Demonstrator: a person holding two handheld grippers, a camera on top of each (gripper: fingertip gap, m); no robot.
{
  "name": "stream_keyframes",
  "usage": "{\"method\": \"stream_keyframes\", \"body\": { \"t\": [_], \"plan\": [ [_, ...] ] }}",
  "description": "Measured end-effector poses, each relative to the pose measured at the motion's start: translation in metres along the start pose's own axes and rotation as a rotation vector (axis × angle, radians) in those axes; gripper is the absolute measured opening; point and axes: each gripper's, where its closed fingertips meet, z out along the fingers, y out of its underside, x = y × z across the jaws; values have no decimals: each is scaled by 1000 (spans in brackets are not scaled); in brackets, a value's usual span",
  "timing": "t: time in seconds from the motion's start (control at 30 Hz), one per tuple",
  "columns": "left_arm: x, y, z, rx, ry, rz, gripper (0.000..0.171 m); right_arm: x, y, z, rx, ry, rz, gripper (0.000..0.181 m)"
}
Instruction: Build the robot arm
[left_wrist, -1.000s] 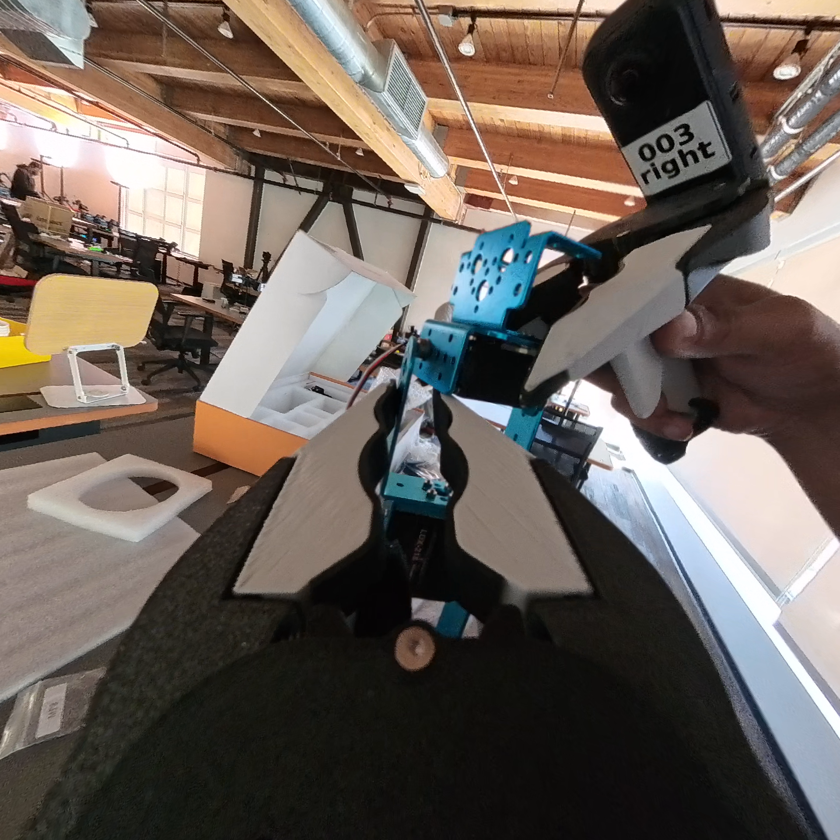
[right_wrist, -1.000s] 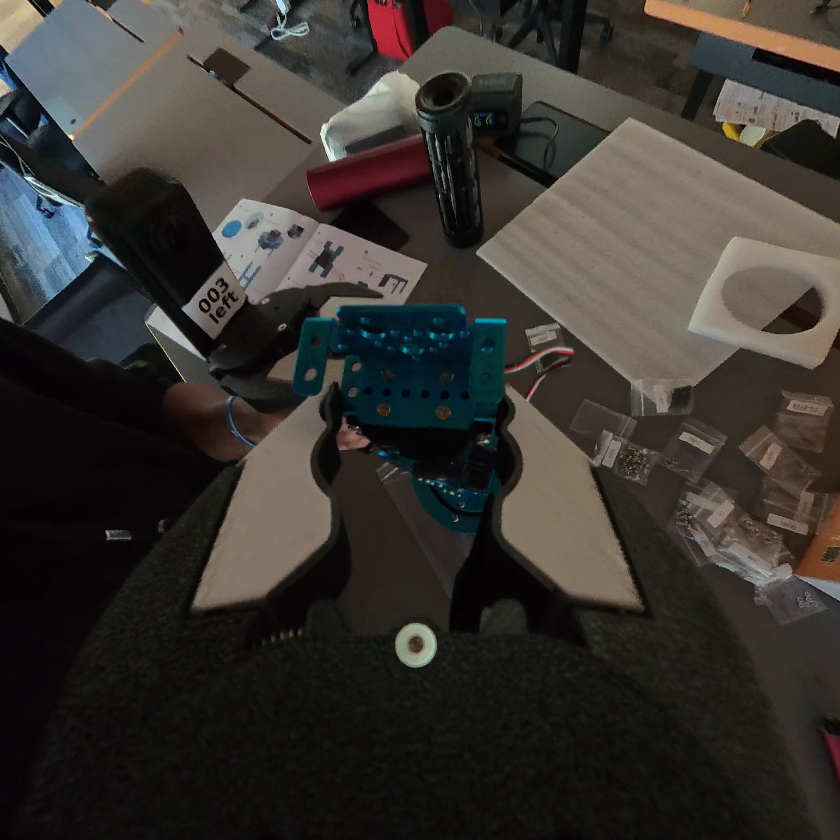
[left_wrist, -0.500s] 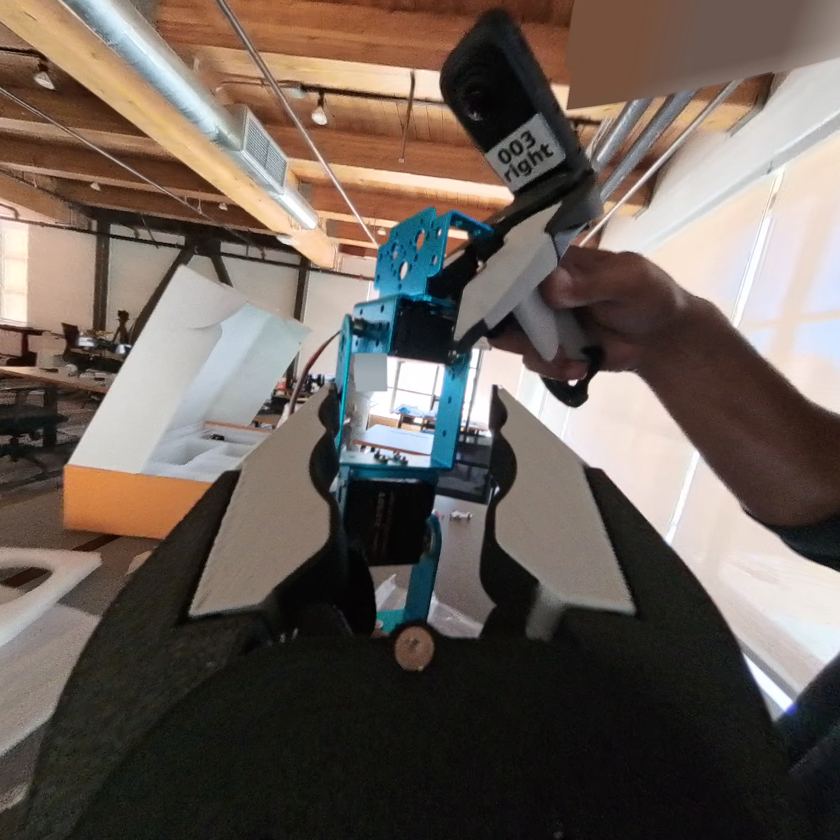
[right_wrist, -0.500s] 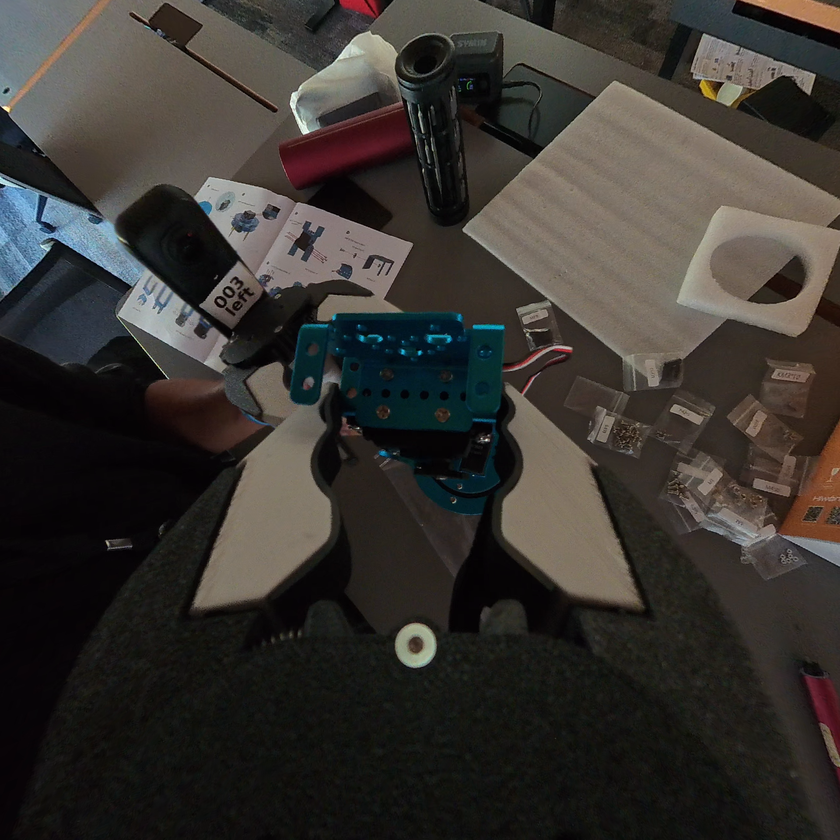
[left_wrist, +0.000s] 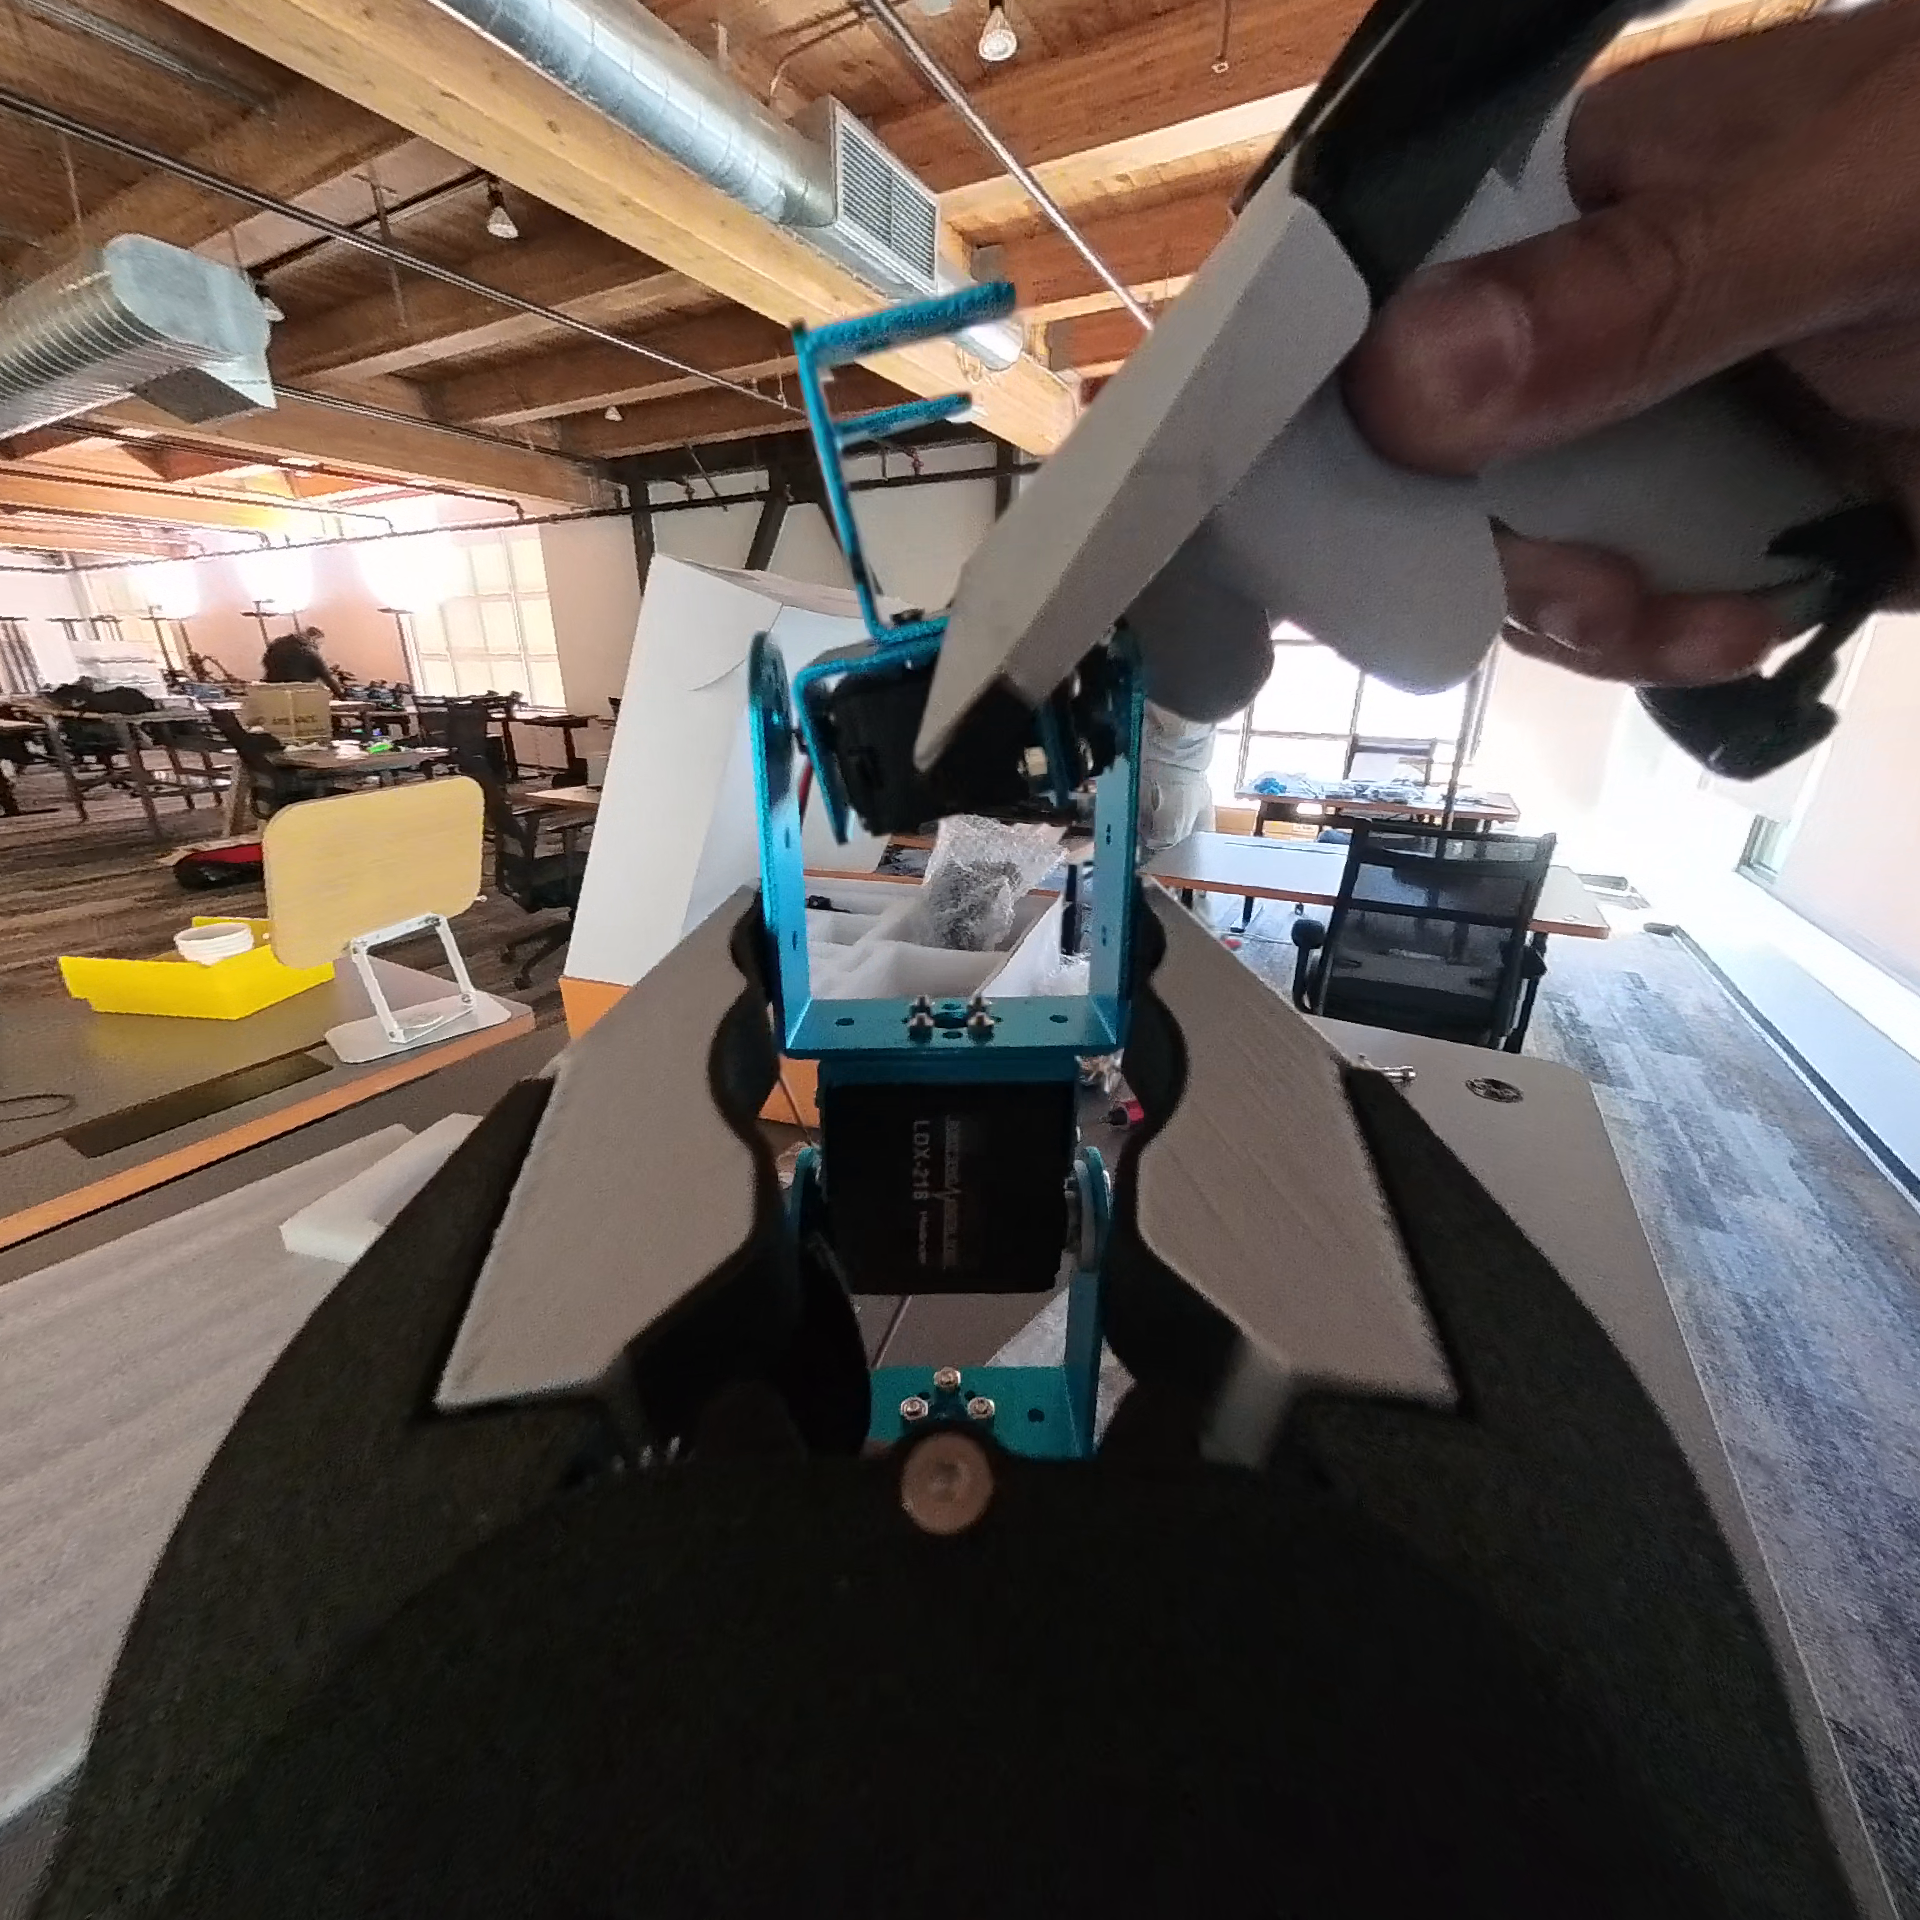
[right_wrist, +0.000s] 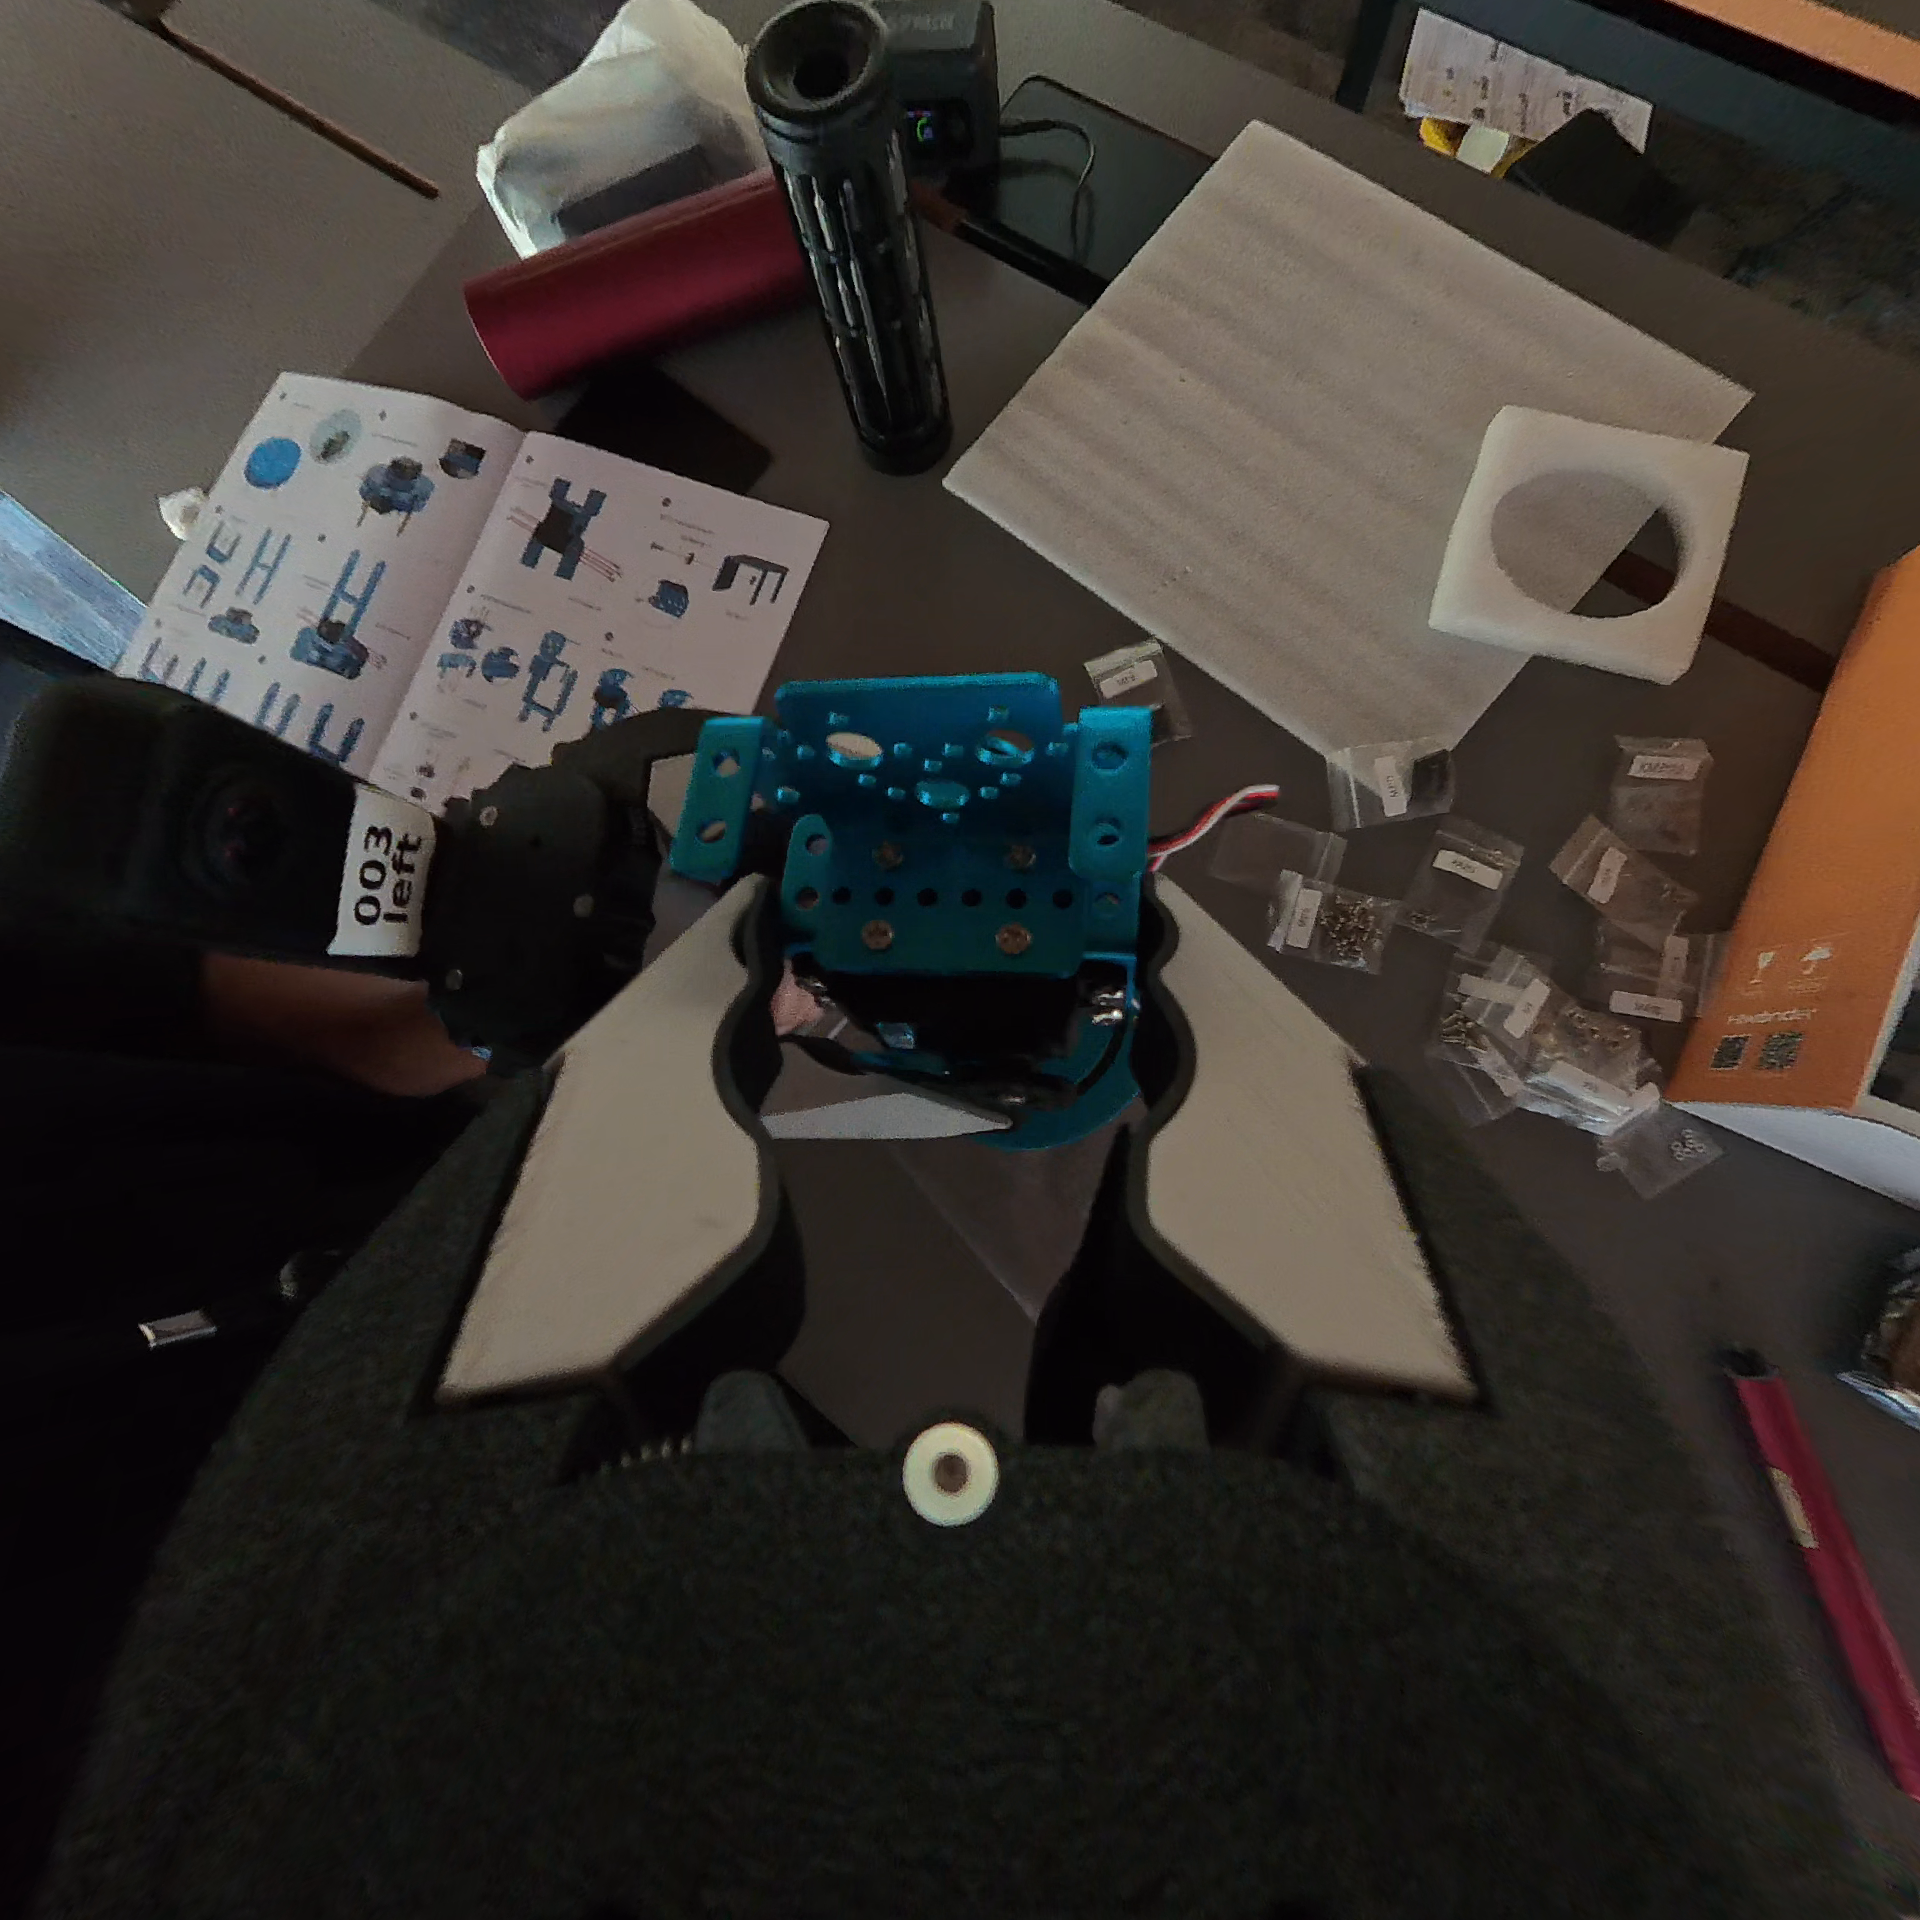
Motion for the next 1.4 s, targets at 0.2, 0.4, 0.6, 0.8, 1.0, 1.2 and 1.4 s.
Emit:
{"method": "stream_keyframes", "body": {
  "t": [0.2,0.4,0.6,0.8,1.0,1.2,1.4],
  "plan": [
    [1,1,1,-18,-10,-3,66,-4,-2,-3,92,-148,130,67],
    [3,2,1,-29,-4,-37,66,-5,-1,-4,116,-117,36,67],
    [5,5,3,-40,36,-90,67,-6,-1,-8,149,-145,1,67],
    [6,6,3,-60,47,-73,67,-7,0,-6,116,-137,-81,67],
    [4,6,4,-79,22,-64,66,-7,-1,-5,99,-120,-101,67],
    [3,8,7,-118,-43,-44,66,0,0,-3,71,-9,-58,67],
    [4,9,7,-121,-55,-56,66,-4,-2,-5,138,-56,2,67]
  ]
}}
